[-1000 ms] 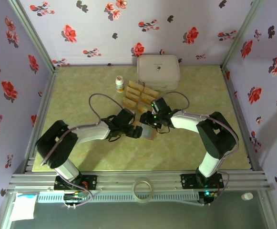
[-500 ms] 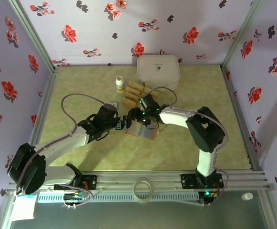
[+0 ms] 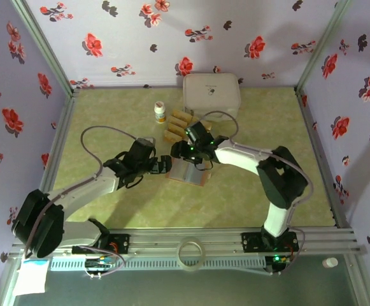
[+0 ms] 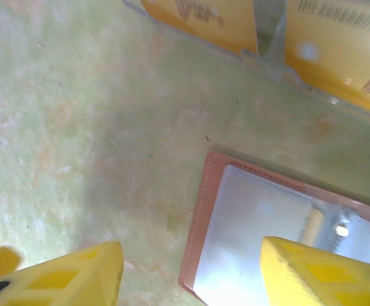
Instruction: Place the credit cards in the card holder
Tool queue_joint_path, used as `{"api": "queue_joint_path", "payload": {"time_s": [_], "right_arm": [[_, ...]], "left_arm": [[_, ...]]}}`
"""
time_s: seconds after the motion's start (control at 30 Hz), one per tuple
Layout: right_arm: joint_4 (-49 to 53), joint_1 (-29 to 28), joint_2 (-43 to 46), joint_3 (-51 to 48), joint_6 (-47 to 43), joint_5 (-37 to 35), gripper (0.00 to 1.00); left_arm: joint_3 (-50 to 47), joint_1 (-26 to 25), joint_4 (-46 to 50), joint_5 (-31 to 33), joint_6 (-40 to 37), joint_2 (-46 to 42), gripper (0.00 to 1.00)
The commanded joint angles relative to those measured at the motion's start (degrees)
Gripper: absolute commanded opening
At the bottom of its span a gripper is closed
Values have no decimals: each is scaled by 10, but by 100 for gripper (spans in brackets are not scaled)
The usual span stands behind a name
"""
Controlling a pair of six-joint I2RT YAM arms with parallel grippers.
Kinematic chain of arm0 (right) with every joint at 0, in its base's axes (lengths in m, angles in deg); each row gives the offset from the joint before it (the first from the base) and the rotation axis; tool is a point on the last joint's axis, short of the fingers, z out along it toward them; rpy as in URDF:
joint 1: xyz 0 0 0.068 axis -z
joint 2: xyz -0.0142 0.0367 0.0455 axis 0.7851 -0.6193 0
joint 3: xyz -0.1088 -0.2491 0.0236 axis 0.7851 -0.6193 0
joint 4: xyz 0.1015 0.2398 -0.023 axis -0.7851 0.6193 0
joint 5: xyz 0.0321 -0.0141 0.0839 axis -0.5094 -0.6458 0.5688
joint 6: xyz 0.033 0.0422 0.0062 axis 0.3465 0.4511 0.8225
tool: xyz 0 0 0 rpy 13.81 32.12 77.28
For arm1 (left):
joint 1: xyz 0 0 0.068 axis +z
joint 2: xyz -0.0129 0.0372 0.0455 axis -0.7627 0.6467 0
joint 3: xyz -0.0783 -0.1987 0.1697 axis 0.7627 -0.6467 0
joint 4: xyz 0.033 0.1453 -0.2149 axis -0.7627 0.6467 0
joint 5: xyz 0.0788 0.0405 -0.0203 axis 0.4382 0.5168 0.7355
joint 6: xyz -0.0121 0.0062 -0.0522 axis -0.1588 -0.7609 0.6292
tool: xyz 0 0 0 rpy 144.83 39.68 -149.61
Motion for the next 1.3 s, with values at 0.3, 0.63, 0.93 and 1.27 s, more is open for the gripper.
{"api": "queue_joint_path", "payload": {"time_s": [0.3,0.63,0.93,1.27], "right_arm": [[153,2,205,-152,-40,-211,60],[85,3,137,-194,-74,-183,52],[45,20,101,-204,-139,-165,19],[44,28,119,-224,-212,-130,0]], "left_arm": [[76,6,2,-31,-59,114,100],[79,5,16,-27,-36,112,100],[60,3,32,-16,-14,84,100],[70,0,38,-12,-15,84,100]]}}
